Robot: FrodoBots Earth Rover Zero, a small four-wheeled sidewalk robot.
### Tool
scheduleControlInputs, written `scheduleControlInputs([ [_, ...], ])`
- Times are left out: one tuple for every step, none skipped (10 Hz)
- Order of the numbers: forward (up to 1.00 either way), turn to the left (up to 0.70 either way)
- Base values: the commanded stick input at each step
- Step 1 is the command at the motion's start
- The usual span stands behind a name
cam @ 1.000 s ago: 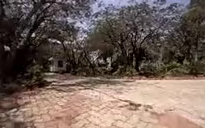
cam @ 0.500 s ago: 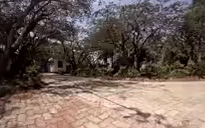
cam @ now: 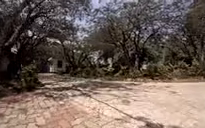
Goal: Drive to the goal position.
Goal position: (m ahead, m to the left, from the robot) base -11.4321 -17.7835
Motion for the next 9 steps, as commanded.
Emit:
scheduleControlInputs([
  [0.70,0.00],
  [0.70,-0.35],
  [0.70,-0.35],
  [0.70,-0.35],
  [0.70,-0.35],
  [0.70,-0.35],
  [0.70,-0.35],
  [0.70,-0.35],
  [0.70,-0.35],
])
